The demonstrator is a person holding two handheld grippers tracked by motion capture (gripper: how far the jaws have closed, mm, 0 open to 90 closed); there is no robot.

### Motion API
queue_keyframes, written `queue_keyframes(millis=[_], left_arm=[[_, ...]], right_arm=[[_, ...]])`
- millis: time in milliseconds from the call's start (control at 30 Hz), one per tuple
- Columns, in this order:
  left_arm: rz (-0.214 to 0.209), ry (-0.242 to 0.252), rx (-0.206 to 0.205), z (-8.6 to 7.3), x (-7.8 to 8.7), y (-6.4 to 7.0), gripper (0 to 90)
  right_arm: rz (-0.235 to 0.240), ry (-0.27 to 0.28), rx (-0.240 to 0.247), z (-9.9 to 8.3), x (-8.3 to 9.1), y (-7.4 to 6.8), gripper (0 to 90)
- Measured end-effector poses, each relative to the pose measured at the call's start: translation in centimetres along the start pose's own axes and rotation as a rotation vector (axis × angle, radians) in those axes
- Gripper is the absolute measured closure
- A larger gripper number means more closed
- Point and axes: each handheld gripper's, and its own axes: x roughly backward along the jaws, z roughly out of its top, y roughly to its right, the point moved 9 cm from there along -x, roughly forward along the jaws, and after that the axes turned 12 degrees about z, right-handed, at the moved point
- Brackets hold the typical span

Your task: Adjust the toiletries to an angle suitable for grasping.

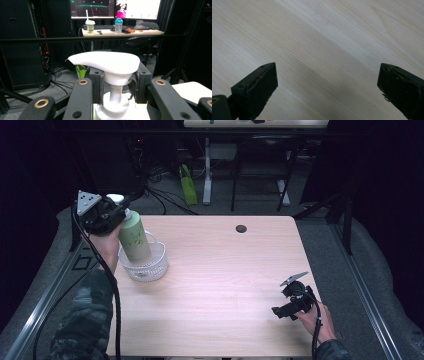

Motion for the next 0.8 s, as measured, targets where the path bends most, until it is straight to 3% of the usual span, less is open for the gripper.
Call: queue_keyframes(millis=[800], left_arm=[[-0.012,-0.030,0.004,-3.0,-0.4,0.2,67.1]], right_arm=[[0.006,0.004,-0.010,0.0,0.0,-0.1,2.7]])
